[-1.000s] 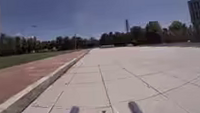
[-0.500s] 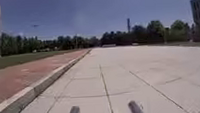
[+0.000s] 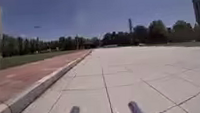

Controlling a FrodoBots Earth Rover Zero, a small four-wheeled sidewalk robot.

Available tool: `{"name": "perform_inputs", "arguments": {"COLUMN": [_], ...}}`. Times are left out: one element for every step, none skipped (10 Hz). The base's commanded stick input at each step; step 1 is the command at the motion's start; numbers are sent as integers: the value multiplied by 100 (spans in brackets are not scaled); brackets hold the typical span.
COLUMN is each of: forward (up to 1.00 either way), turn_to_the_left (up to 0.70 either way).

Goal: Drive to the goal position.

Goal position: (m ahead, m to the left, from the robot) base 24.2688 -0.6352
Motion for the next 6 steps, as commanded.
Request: {"name": "perform_inputs", "arguments": {"forward": [100,100,100,100,100,100], "turn_to_the_left": [0,0,0,0,0,0]}}
